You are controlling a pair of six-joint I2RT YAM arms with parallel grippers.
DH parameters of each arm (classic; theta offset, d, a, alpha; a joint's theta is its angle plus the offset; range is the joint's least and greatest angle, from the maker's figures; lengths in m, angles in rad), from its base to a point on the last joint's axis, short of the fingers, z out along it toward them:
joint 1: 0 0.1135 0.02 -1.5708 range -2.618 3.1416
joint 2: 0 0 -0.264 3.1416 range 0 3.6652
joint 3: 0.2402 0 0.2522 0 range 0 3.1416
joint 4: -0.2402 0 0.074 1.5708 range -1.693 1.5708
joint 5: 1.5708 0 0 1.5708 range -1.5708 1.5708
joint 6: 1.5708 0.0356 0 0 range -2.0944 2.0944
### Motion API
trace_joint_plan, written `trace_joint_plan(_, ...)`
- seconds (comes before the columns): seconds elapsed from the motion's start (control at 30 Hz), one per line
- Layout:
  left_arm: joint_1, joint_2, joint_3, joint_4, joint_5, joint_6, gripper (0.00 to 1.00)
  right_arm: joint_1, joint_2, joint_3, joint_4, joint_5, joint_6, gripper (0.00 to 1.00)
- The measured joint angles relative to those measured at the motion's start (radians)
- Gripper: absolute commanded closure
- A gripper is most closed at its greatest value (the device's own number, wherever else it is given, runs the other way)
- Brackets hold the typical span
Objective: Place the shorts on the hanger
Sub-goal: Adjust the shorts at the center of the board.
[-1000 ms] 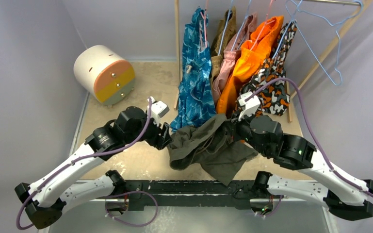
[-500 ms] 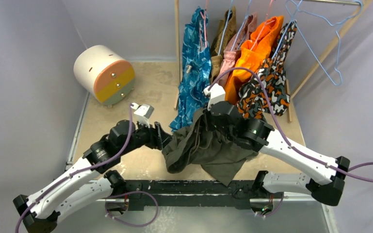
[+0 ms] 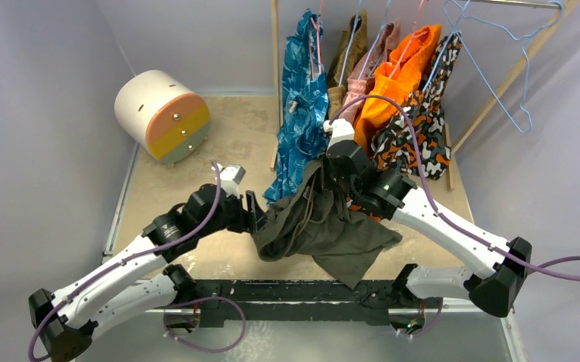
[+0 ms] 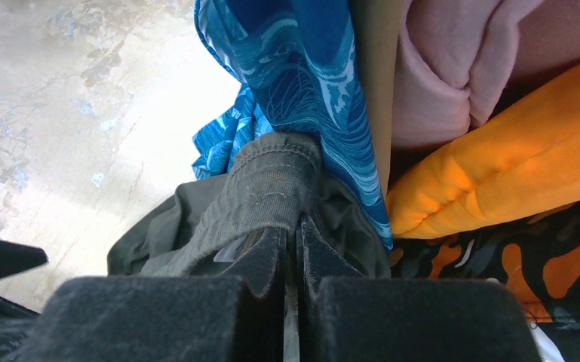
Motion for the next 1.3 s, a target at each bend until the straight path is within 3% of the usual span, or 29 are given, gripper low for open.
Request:
trace_joint_plan(0.4, 0.0, 0.106, 0.095, -0.108, 0.259, 0.1, 0.28, -0.012, 0.006, 0.0, 0.01, -0.019, 0.0, 1.0)
trace_joint_plan(0.87, -0.025, 0.16, 0.114, -0.298, 0.239, 0.105, 0.25, -0.021, 0.006, 0.0, 0.016, -0.031, 0.0, 1.0)
trace_joint_plan(1.0, -0.034, 0.181, 0.102, -0.29, 0.235, 0.082, 0.31, -0.021, 0.006, 0.0, 0.022, -0.041, 0.0, 1.0)
trace_joint_plan(1.13, -0.043, 0.234, 0.101, -0.269, 0.218, 0.061, 0.48, -0.021, 0.006, 0.0, 0.03, -0.054, 0.0, 1.0)
trace_joint_plan(1.3, -0.056, 0.305, 0.101, -0.256, 0.19, 0.052, 0.6, -0.021, 0.005, 0.0, 0.03, -0.057, 0.0, 1.0)
